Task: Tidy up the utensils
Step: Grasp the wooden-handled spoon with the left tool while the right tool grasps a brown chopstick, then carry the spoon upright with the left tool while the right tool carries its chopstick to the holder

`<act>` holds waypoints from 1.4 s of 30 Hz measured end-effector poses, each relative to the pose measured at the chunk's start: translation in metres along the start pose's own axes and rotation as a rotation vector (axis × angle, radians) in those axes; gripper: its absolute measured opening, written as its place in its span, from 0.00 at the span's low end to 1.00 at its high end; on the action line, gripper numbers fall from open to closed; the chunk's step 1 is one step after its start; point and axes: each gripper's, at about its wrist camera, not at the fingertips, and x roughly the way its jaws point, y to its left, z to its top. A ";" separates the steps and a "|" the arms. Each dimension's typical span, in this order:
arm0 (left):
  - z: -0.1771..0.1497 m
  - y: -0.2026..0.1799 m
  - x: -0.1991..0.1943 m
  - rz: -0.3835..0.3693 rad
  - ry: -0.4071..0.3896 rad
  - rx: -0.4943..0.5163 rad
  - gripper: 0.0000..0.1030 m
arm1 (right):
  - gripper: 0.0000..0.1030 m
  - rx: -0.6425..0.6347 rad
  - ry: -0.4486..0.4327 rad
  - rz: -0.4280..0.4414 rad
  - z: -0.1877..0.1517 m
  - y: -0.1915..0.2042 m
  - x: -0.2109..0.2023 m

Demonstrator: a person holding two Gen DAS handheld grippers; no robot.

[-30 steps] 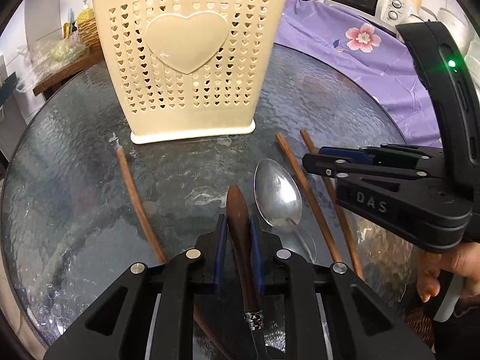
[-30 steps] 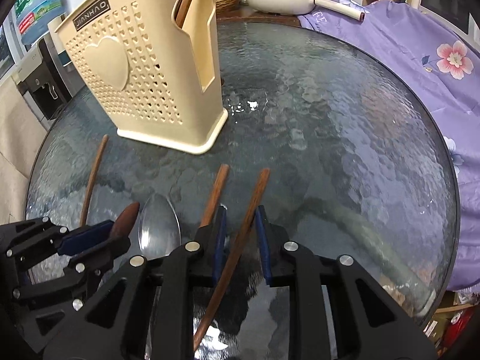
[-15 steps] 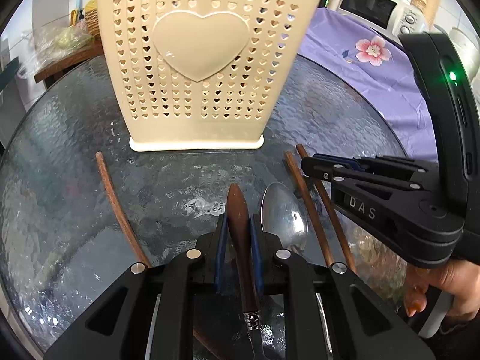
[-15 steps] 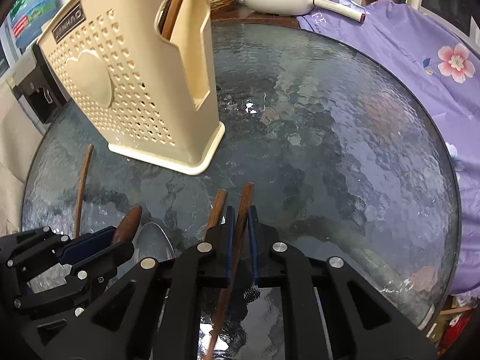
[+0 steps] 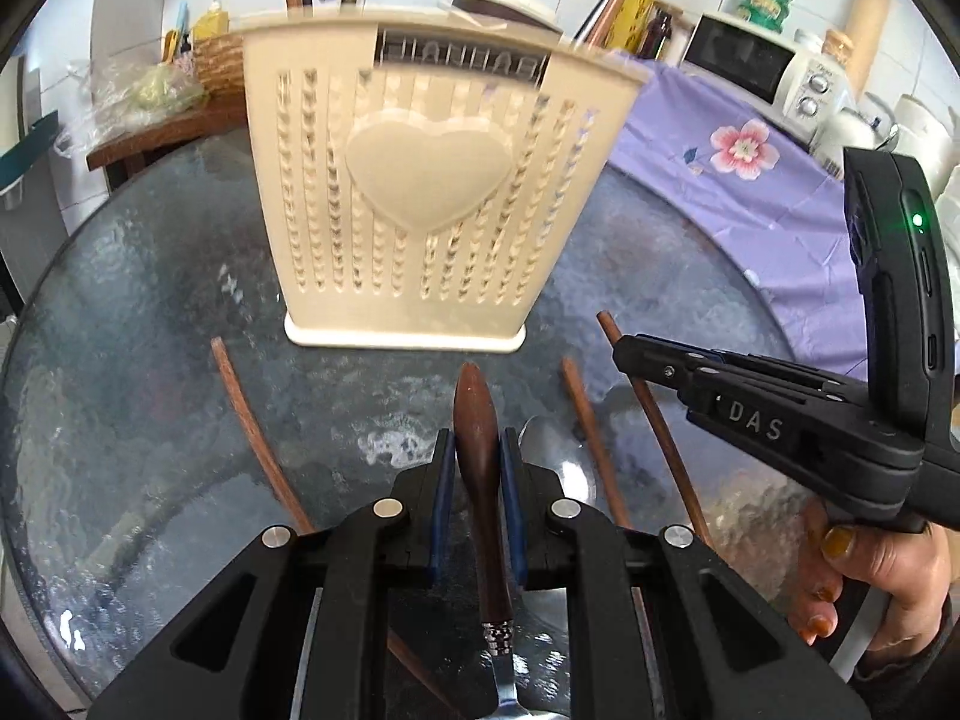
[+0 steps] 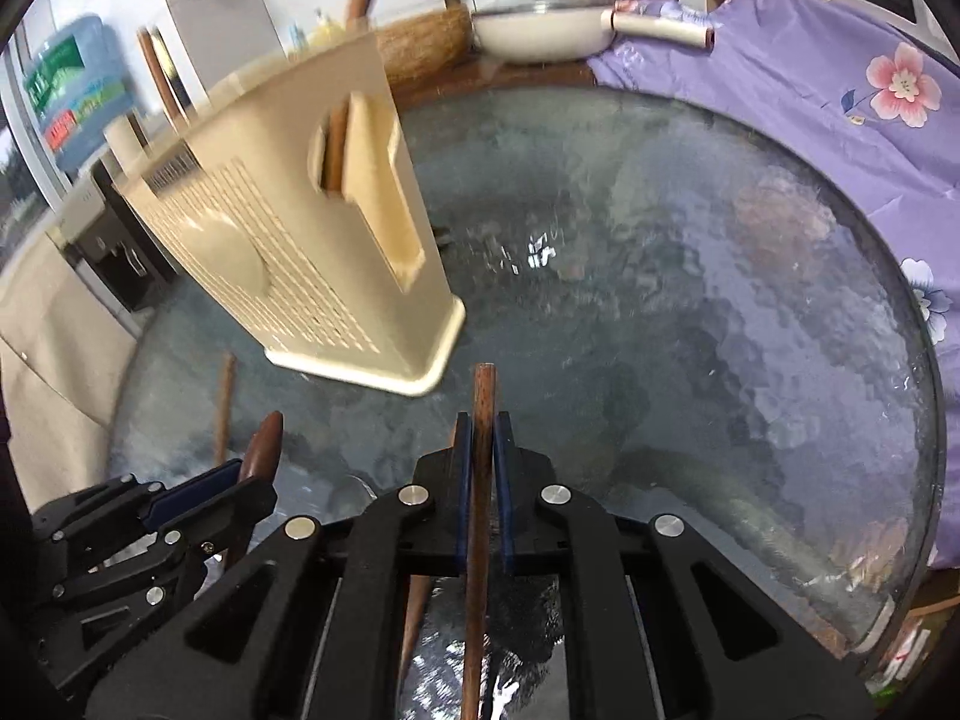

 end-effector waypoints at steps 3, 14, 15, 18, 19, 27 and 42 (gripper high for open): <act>0.003 -0.002 -0.019 -0.014 -0.044 0.010 0.14 | 0.08 0.006 -0.063 0.030 0.006 -0.002 -0.022; -0.008 -0.011 -0.076 -0.050 -0.145 0.043 0.14 | 0.07 -0.024 -0.241 0.139 -0.005 0.007 -0.106; -0.008 -0.010 -0.079 -0.055 -0.151 0.038 0.14 | 0.07 -0.022 -0.248 0.153 -0.009 0.008 -0.114; -0.008 -0.008 -0.087 -0.060 -0.165 0.031 0.14 | 0.07 -0.015 -0.270 0.168 -0.010 0.007 -0.126; -0.008 -0.008 -0.089 -0.057 -0.172 0.031 0.14 | 0.07 -0.015 -0.274 0.169 -0.012 0.007 -0.128; -0.004 -0.010 -0.101 -0.061 -0.205 0.040 0.14 | 0.07 -0.015 -0.329 0.183 -0.015 0.009 -0.152; -0.006 -0.014 -0.122 -0.117 -0.237 0.065 0.14 | 0.07 -0.065 -0.400 0.202 -0.017 0.017 -0.196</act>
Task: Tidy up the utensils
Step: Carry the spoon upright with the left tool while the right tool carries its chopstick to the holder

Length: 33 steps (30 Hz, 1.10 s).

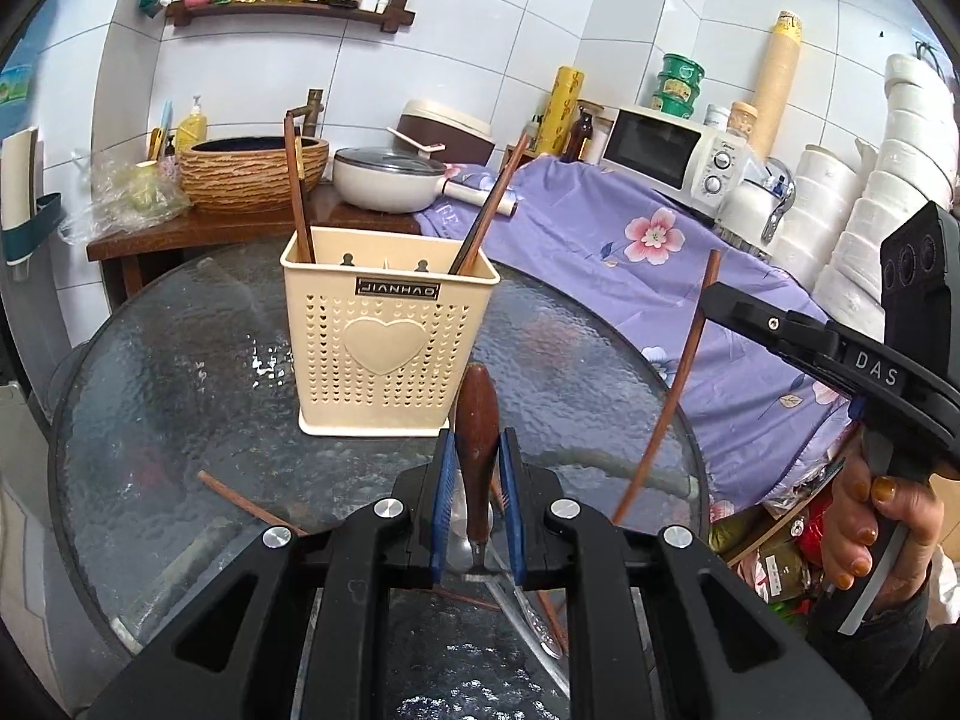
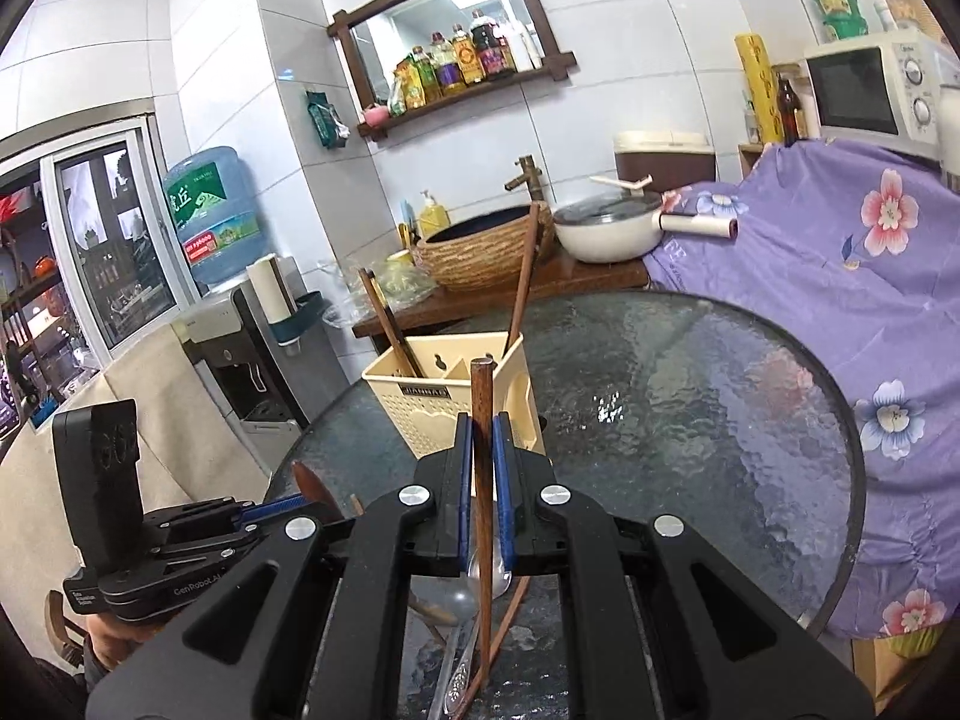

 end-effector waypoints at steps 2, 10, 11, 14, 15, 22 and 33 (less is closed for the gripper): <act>0.002 -0.001 -0.004 -0.001 -0.011 0.005 0.14 | 0.07 -0.004 -0.013 0.002 0.003 0.001 -0.003; 0.015 -0.008 -0.012 0.001 -0.048 0.036 0.14 | 0.07 -0.039 -0.047 0.002 0.020 0.010 -0.009; 0.018 -0.009 -0.014 0.001 -0.055 0.042 0.14 | 0.07 -0.044 -0.051 0.003 0.023 0.012 -0.009; 0.028 -0.012 -0.019 0.006 -0.080 0.058 0.14 | 0.07 -0.075 -0.061 0.007 0.033 0.021 -0.011; 0.031 -0.012 -0.020 0.008 -0.087 0.064 0.14 | 0.07 -0.082 -0.065 0.011 0.037 0.023 -0.011; 0.070 -0.010 -0.037 0.043 -0.166 0.086 0.14 | 0.07 -0.090 -0.081 0.057 0.076 0.035 -0.010; 0.155 0.001 -0.034 0.175 -0.266 0.068 0.14 | 0.07 -0.111 -0.206 0.026 0.161 0.059 0.004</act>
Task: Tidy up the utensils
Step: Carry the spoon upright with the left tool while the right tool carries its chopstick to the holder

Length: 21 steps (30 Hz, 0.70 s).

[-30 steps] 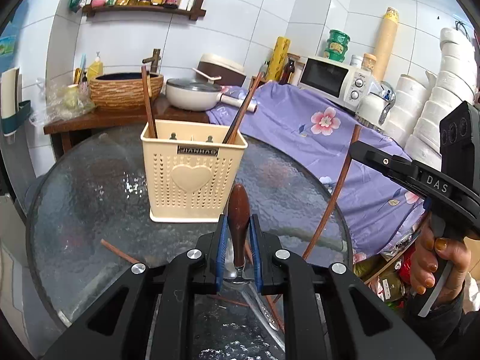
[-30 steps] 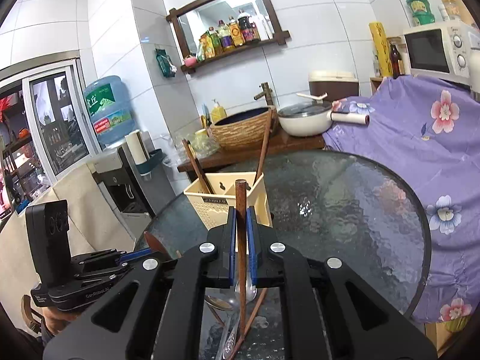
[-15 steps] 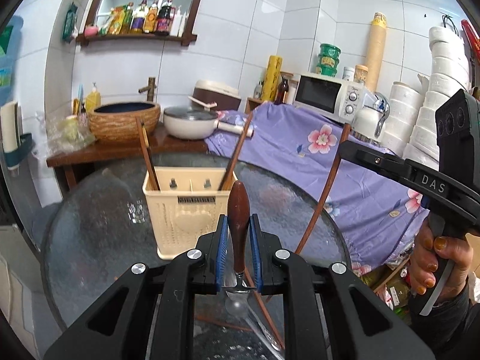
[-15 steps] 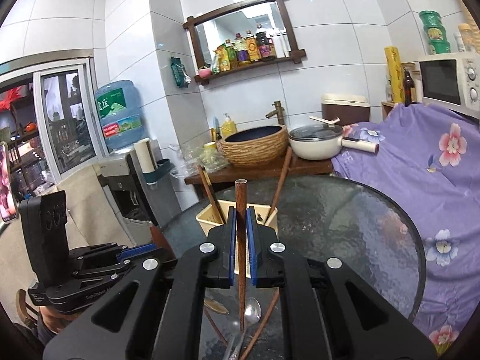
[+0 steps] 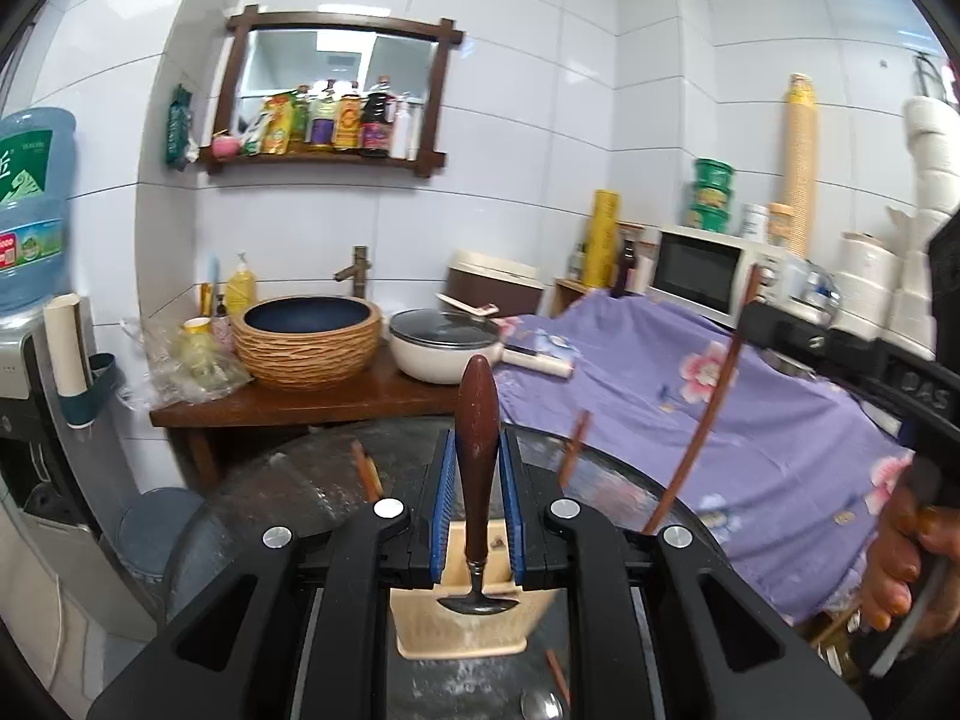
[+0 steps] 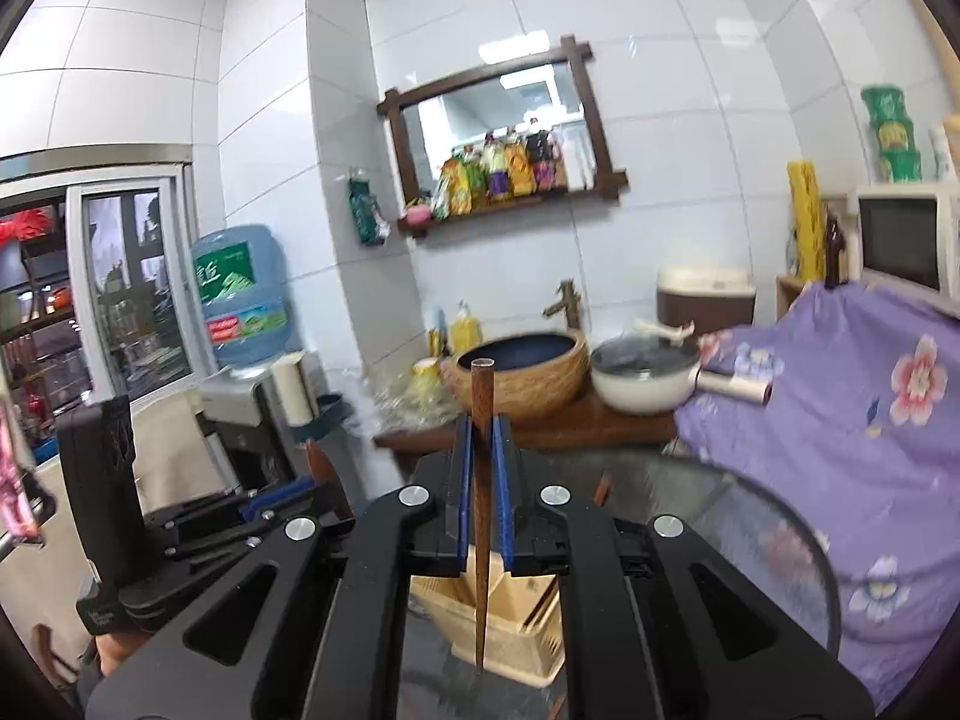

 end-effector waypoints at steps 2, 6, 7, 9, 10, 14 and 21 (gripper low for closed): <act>0.007 0.005 0.014 0.025 0.007 -0.017 0.14 | 0.07 -0.009 -0.013 -0.014 0.008 0.003 0.008; 0.010 0.017 0.041 0.068 0.039 -0.046 0.14 | 0.07 -0.045 -0.044 -0.067 0.014 0.007 0.029; 0.008 0.020 0.048 0.073 0.054 -0.058 0.14 | 0.08 -0.054 -0.048 -0.081 0.012 0.007 0.035; 0.001 0.025 0.061 0.079 0.076 -0.073 0.14 | 0.07 -0.060 -0.043 -0.090 0.005 0.008 0.045; -0.002 0.025 0.065 0.079 0.087 -0.079 0.14 | 0.07 -0.059 -0.037 -0.096 -0.002 0.007 0.051; -0.019 0.023 0.079 0.081 0.127 -0.070 0.14 | 0.08 -0.049 0.008 -0.108 -0.028 0.002 0.072; -0.046 0.027 0.095 0.085 0.182 -0.078 0.14 | 0.08 -0.041 0.081 -0.119 -0.064 -0.007 0.094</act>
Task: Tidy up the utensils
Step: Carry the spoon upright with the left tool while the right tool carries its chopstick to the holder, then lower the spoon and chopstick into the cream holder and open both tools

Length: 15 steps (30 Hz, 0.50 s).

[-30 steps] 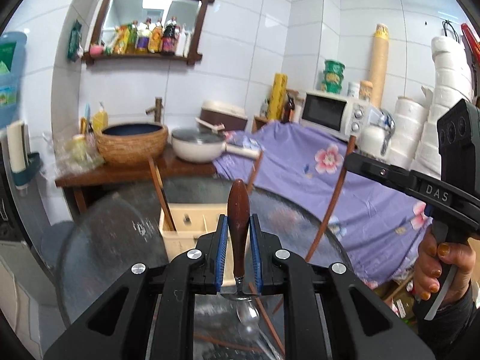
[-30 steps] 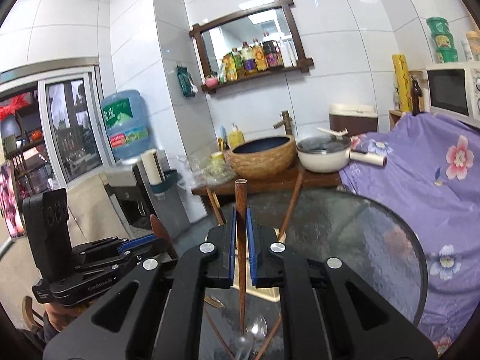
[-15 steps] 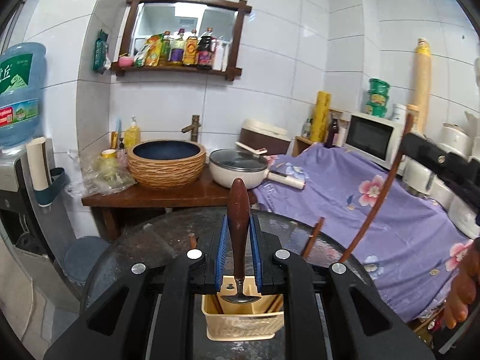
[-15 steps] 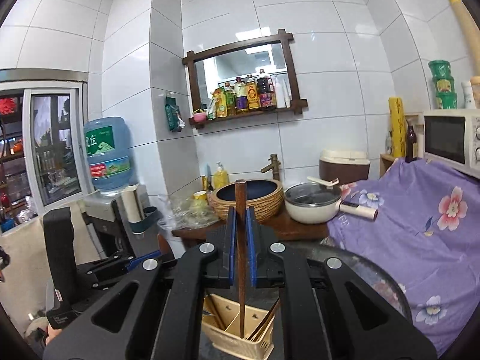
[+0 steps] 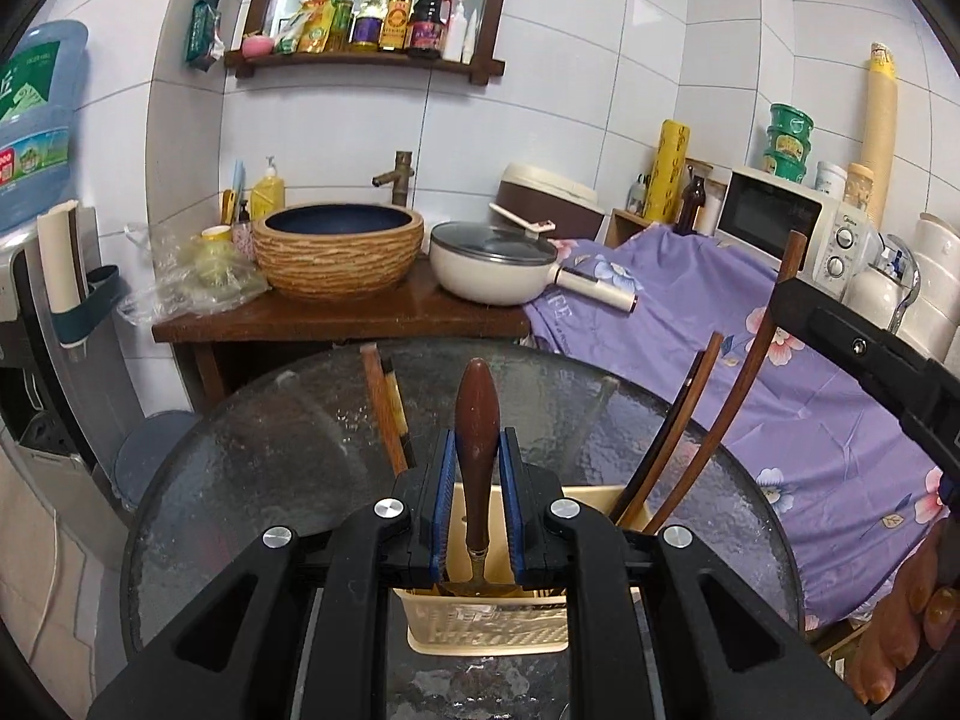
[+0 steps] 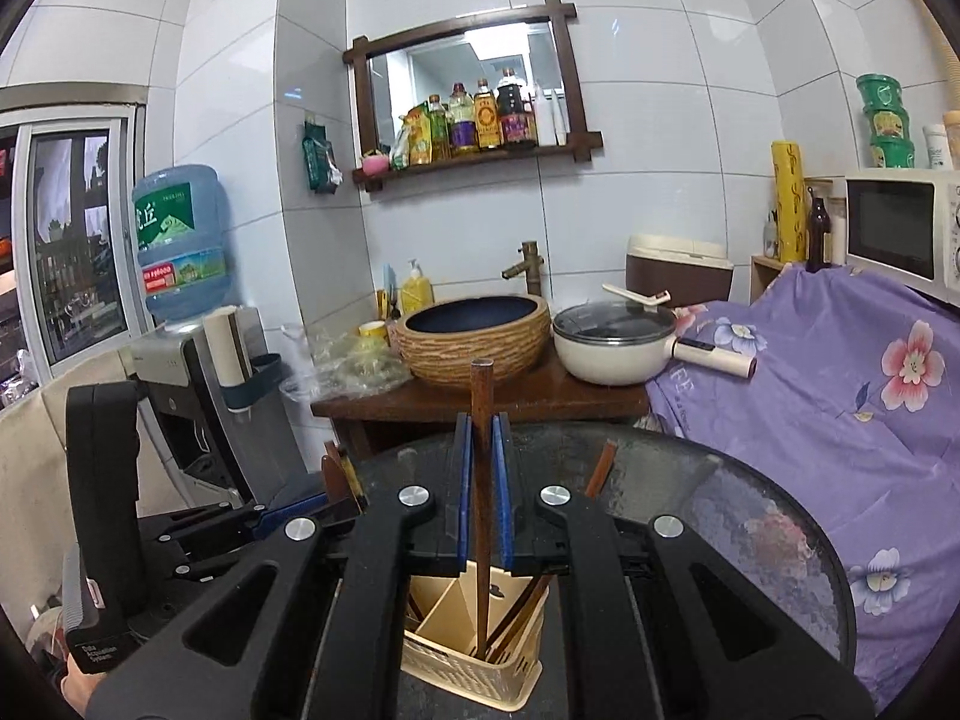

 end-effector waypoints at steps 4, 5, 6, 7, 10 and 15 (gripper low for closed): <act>-0.010 0.002 0.010 0.005 0.029 -0.002 0.14 | 0.08 0.008 0.036 -0.003 -0.013 -0.004 0.009; -0.013 0.002 0.013 0.007 0.038 -0.002 0.14 | 0.08 0.010 0.040 -0.004 -0.016 -0.005 0.010; -0.016 0.002 0.016 0.007 0.047 -0.001 0.14 | 0.08 0.011 0.048 -0.004 -0.018 -0.005 0.012; -0.017 0.001 0.019 0.008 0.054 0.001 0.14 | 0.08 0.011 0.055 -0.003 -0.020 -0.006 0.014; -0.024 0.000 0.026 0.012 0.075 0.005 0.14 | 0.08 0.015 0.079 -0.002 -0.027 -0.008 0.020; -0.032 -0.001 0.034 0.013 0.099 0.011 0.14 | 0.08 0.024 0.103 -0.002 -0.036 -0.011 0.026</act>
